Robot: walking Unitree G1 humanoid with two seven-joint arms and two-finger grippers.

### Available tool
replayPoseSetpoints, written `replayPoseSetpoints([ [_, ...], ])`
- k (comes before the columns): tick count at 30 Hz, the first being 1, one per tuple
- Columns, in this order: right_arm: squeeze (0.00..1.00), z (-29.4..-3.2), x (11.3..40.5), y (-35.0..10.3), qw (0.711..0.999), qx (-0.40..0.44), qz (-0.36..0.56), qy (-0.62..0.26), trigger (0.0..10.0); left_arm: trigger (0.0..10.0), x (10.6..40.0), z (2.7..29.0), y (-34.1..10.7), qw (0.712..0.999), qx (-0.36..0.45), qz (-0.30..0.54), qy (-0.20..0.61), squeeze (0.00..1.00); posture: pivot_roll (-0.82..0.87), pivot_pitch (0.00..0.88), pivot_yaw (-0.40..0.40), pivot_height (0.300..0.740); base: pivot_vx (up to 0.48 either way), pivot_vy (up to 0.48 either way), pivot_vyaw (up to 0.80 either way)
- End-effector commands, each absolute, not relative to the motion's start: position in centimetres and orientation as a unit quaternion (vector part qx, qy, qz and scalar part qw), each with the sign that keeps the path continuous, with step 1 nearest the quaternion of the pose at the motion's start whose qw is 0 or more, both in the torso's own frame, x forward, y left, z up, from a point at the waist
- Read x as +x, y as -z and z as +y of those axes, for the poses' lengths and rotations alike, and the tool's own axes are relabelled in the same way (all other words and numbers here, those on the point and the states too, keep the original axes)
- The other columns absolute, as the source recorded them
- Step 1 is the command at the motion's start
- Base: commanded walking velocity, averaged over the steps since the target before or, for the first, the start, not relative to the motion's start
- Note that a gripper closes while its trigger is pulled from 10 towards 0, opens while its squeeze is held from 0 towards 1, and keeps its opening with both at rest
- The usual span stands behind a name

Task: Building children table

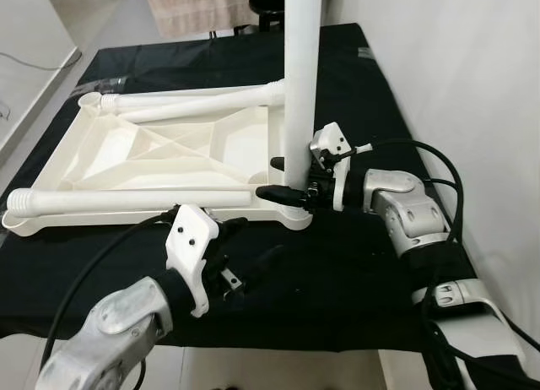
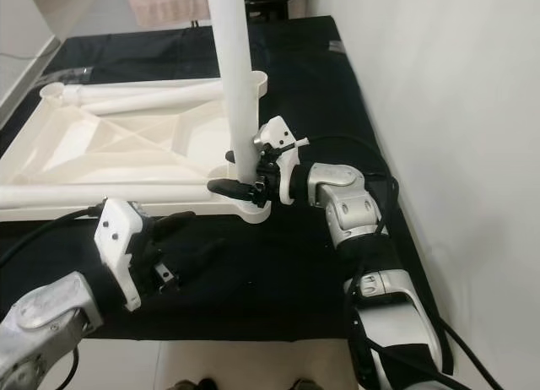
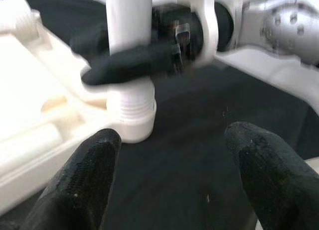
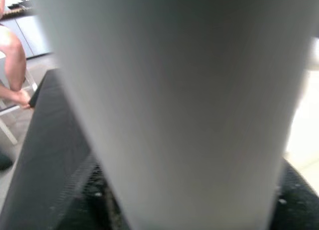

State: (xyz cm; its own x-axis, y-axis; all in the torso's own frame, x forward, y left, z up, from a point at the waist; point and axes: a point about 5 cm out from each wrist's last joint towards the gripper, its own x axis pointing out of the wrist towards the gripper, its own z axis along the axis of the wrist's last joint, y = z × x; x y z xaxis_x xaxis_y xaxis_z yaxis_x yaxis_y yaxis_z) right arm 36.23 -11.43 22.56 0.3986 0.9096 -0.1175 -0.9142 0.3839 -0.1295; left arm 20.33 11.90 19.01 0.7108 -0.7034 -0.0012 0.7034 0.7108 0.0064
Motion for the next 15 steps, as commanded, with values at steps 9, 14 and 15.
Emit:
replayPoseSetpoints([
  [9,0.0,-13.2,35.2,-20.2,0.842,-0.06,0.031,-0.535,0.0,10.0,19.3,11.9,-15.0,0.933,-0.005,0.032,0.359,0.0,-0.01,0.242,0.04,0.74,0.0,0.0,0.0],
  [14,0.0,-13.8,33.5,-18.3,0.896,-0.043,0.049,-0.438,0.0,10.0,19.2,11.9,-14.6,0.939,-0.024,0.03,0.341,0.0,0.0,0.242,0.01,0.74,0.0,0.0,0.0],
  [15,0.0,-13.1,30.9,-15.3,0.942,-0.042,0.089,-0.32,0.0,10.0,19.2,12.0,-14.5,0.941,-0.029,0.027,0.335,0.0,-0.03,0.241,0.026,0.74,0.0,0.0,0.0],
])
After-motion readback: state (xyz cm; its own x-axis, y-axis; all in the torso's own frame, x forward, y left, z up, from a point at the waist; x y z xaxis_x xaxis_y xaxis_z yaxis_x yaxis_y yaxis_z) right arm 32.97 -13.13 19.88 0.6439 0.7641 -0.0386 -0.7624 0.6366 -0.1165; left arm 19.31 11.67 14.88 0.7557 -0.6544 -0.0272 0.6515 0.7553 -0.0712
